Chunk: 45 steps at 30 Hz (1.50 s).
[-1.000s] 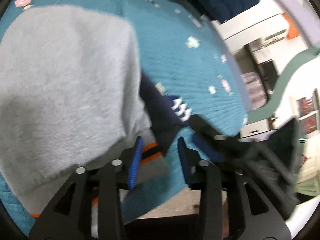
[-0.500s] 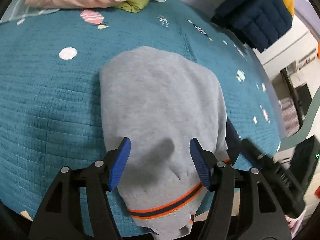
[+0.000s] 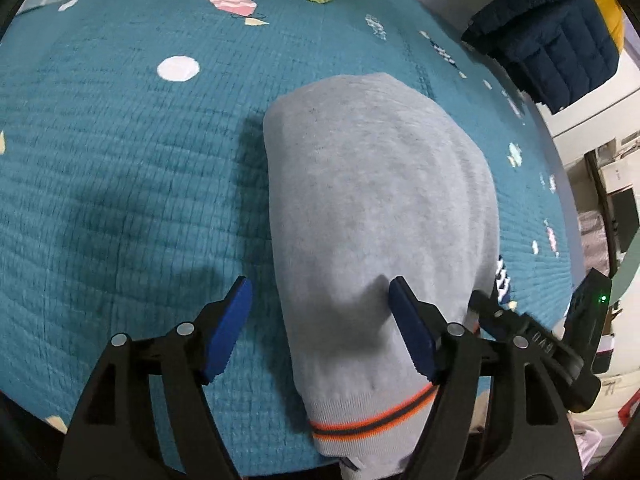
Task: Fold large clothes
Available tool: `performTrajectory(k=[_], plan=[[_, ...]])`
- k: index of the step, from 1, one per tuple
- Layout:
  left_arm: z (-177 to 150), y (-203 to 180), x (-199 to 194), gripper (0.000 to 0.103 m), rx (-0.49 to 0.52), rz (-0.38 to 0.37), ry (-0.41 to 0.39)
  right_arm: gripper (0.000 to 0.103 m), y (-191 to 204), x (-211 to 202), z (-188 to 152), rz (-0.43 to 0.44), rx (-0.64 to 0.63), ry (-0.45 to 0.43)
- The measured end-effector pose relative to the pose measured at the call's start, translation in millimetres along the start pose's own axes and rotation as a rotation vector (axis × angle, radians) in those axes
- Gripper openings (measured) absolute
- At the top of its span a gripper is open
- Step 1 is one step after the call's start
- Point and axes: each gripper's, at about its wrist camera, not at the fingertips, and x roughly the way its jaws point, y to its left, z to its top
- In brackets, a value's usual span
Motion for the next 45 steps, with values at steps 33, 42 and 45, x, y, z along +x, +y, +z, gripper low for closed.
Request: performTrajectory(k=[33,42,45], plan=[[-28.2,-11.7,45.1,0.074,-0.069,-0.099,0.140,0.061,-5.0,36.3,-5.2,0.247,0.128,0.251],[-24.0,-23.7,36.2,0.050,-0.009,-0.115,0.125,0.043,1.4,40.1,-9.4,0.253,0.142,0.274],[-23.0,-29.6,39.0,0.050,0.016,-0.095,0.122,0.034,2.0,43.5,-7.5,0.275,0.167,0.279]])
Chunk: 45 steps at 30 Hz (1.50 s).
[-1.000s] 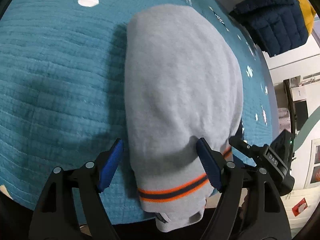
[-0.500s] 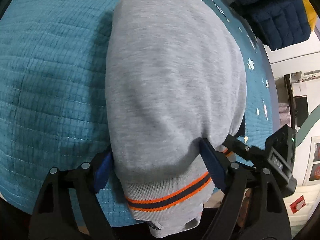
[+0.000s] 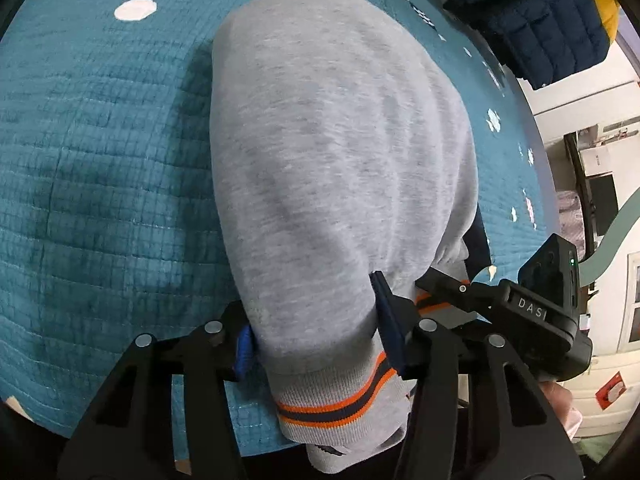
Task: Fold large clothes
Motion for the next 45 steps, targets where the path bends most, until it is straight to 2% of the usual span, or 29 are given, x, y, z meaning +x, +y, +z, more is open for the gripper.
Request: performTrajectory(k=[2,3,8,12,14,19,22,29,32,36,40,42,43,44,45], plan=[[-0.9,-9.1,-4.9,0.046,0.057,0.024,-0.021,0.022,14.4,-6.0,-5.7,-0.031,-0.075,-0.032],[-0.8,-11.9,-8.6,0.045,0.081,0.033,-0.034,0.020,24.7,-9.1,-10.5,-0.050,-0.118,-0.054],[14.4,-18.9,-44.7,0.043,0.174,0.081,-0.116,0.019,62.6,-7.4,-34.5,-0.041,-0.202,-0.103],[25.2,-6.4,-77.0,0.042,0.243,0.133,-0.157,0.018,109.5,10.1,-45.3,-0.044,-0.297,-0.100],[29.2,23.3,-103.1,0.042,0.258,0.156,-0.181,0.018,134.3,24.2,-51.0,-0.034,-0.342,-0.092],[50.2,91.4,-148.4,0.042,0.211,0.220,-0.213,0.018,199.4,83.2,-62.3,-0.006,-0.432,-0.028],[64.8,145.1,-175.9,0.042,0.167,0.270,-0.235,0.018,242.5,124.5,-71.6,0.005,-0.481,0.005],[94.0,257.2,-233.7,0.042,0.063,0.332,-0.267,0.019,333.3,212.7,-101.3,0.029,-0.594,0.077],[100.9,296.3,-252.9,0.043,0.037,0.351,-0.270,0.019,355.7,237.7,-115.6,0.036,-0.618,0.115],[107.1,343.0,-263.1,0.043,-0.009,0.335,-0.259,0.019,371.2,258.9,-131.0,0.028,-0.627,0.133],[97.8,369.6,-247.4,0.051,-0.020,0.363,-0.208,0.020,352.9,273.0,-138.2,-0.014,-0.564,0.147],[89.4,371.5,-238.3,0.056,-0.015,0.381,-0.204,0.029,331.2,271.8,-140.4,-0.014,-0.519,0.140],[85.4,371.7,-238.8,0.060,-0.016,0.386,-0.229,0.033,322.2,269.4,-141.1,-0.010,-0.494,0.131],[82.6,373.6,-240.3,0.066,-0.024,0.388,-0.244,0.042,309.3,266.0,-141.0,0.000,-0.459,0.121],[80.4,375.4,-240.7,0.069,-0.037,0.396,-0.250,0.046,297.3,263.5,-141.0,0.020,-0.433,0.117]])
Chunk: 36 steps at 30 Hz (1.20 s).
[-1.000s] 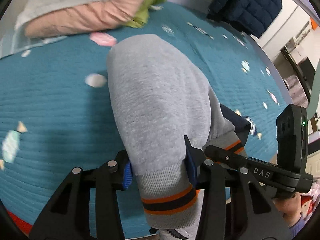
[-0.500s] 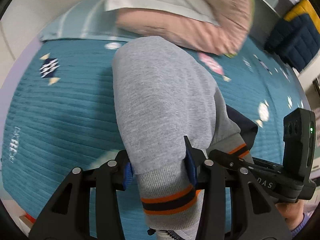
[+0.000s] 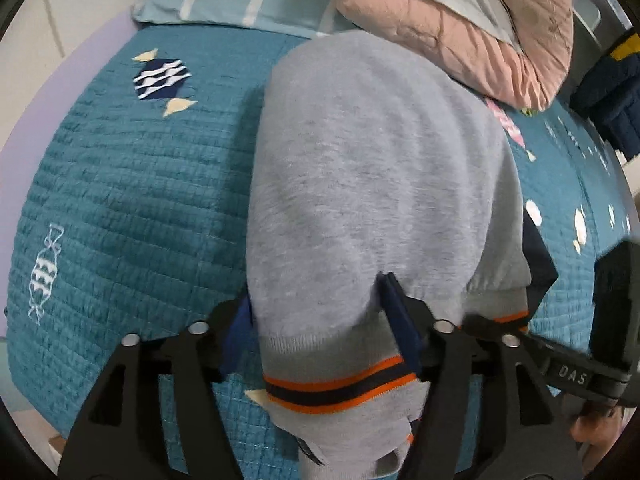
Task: Fold large clothes
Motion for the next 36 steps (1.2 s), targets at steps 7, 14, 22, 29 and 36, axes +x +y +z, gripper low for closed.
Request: performTrajectory(k=[7,14,22,29,36], plan=[[-8.7,2.2,-10.0,0.078,-0.050,0.039,-0.019,0.046,-40.9,-21.5,-31.8,0.083,0.090,-0.056],[-27.6,-7.1,-53.5,0.084,-0.034,0.118,-0.086,0.046,-42.0,-38.7,-30.1,0.025,0.111,0.024],[-65.5,-50.7,-110.7,0.090,0.032,0.247,-0.205,0.049,-44.9,-117.6,-47.1,-0.009,-0.050,-0.034],[-100.2,-110.0,-152.4,0.091,0.064,0.301,-0.268,0.050,-15.1,-187.7,-72.7,-0.074,-0.194,-0.145],[-139.5,-171.6,-197.1,0.093,0.067,0.253,-0.321,0.063,9.2,-244.6,-112.2,-0.170,-0.307,-0.275]])
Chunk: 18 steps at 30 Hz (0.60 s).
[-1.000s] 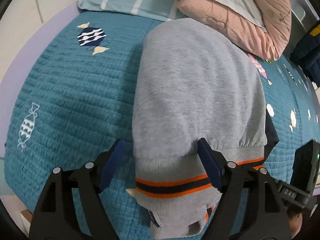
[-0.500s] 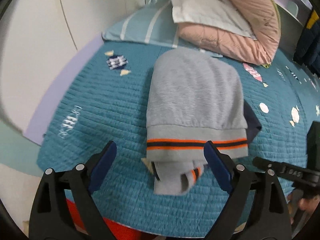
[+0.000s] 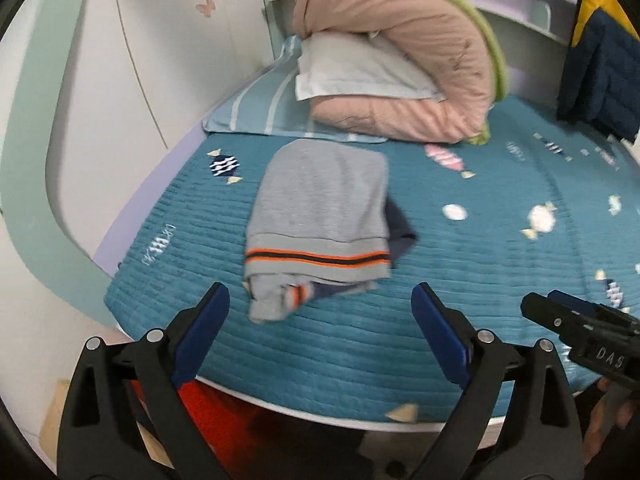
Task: Fold large clothes
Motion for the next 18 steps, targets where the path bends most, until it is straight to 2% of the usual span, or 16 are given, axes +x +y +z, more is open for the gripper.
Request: performTrajectory(k=[5,6,9,10,11,14,18], plan=[[-11.0,-29.6,-39.7,0.095,0.015,-0.020,-0.010,0.066,-4.5,-48.6,-16.0,-0.046,-0.046,-0.058],[-13.5,-34.7,-47.7,0.095,0.013,-0.028,-0.015,0.072,-3.3,-53.7,-17.2,-0.059,-0.055,-0.060],[-20.5,-44.3,-72.1,0.095,-0.005,-0.025,-0.049,0.076,-3.2,-77.9,-21.4,-0.084,-0.077,-0.087],[-22.4,-46.1,-79.4,0.098,-0.021,-0.016,-0.056,0.078,-3.4,-86.4,-22.2,-0.086,-0.080,-0.096],[-24.2,-47.0,-83.9,0.098,-0.034,-0.010,-0.055,0.082,-3.8,-94.0,-23.3,-0.091,-0.075,-0.105],[-26.9,-52.8,-99.3,0.098,-0.056,-0.017,-0.055,0.083,-1.4,-115.7,-27.3,-0.103,-0.075,-0.141],[-26.2,-58.8,-125.3,0.098,-0.032,-0.017,-0.112,0.084,9.5,-142.6,-31.9,-0.131,-0.128,-0.190]])
